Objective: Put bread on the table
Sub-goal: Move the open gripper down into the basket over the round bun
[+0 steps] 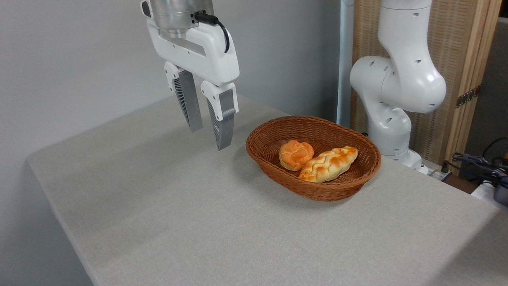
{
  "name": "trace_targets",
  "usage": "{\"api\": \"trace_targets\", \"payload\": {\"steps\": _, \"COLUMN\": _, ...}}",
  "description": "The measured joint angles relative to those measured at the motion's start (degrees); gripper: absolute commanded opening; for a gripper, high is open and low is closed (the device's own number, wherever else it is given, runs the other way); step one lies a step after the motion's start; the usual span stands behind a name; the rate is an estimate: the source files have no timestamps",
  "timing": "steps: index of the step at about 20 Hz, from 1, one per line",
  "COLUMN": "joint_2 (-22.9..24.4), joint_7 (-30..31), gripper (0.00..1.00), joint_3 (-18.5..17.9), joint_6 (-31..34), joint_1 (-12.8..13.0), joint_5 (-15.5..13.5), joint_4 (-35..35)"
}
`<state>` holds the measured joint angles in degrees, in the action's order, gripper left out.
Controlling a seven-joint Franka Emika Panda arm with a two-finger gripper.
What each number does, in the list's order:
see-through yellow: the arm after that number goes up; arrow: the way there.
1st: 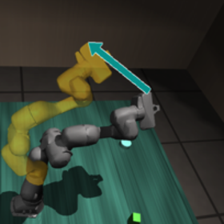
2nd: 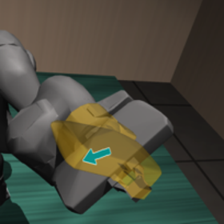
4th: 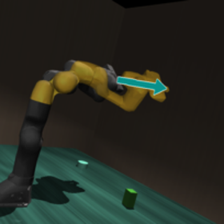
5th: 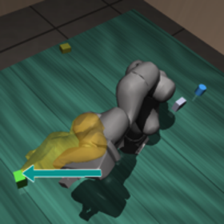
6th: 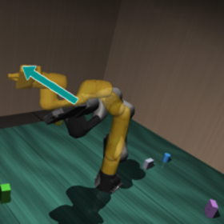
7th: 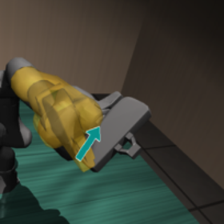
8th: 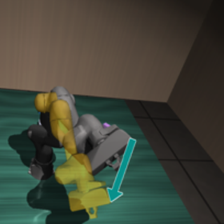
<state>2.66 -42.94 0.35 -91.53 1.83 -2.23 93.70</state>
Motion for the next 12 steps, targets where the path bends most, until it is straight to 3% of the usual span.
{"api": "trace_targets", "payload": {"steps": 12, "joint_2": 0.3, "joint_7": 0.0, "gripper": 1.0, "joint_3": 0.0, "joint_6": 1.65, "joint_1": 0.0, "joint_5": -0.01, "joint_4": 0.14}}
